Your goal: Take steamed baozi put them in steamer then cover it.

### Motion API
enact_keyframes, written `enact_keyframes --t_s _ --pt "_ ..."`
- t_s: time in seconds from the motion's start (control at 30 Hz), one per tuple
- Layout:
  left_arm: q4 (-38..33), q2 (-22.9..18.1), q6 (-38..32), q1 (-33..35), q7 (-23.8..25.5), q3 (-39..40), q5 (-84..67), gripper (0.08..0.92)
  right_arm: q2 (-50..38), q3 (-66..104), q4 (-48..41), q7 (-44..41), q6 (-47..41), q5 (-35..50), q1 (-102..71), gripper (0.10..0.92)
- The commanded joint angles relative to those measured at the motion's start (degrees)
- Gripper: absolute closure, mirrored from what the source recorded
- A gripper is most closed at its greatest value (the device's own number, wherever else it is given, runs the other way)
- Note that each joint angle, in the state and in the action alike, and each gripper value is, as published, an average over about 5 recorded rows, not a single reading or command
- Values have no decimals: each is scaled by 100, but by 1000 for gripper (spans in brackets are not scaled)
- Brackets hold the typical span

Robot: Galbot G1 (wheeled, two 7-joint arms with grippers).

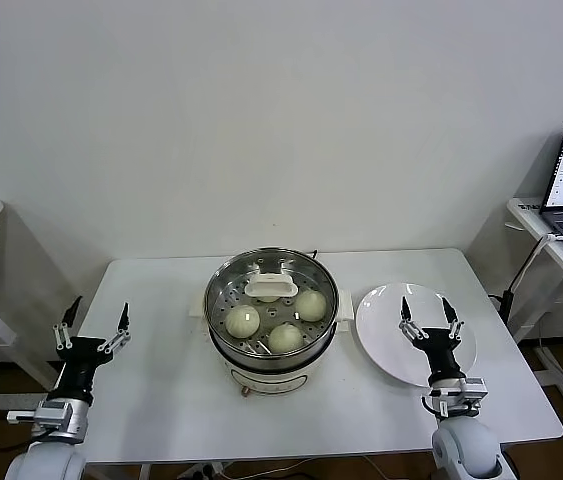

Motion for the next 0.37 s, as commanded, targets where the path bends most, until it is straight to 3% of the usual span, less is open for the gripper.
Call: enact_keyframes --t_s 0.03,0.37 --pt "238 -97 -324 198 77 -210 -284 177 27 28 6 -35 -47 -44 -45 203" --pt "199 -118 -332 255 82 -212 -235 177 16 67 45 -29 -7 -57 -65 203"
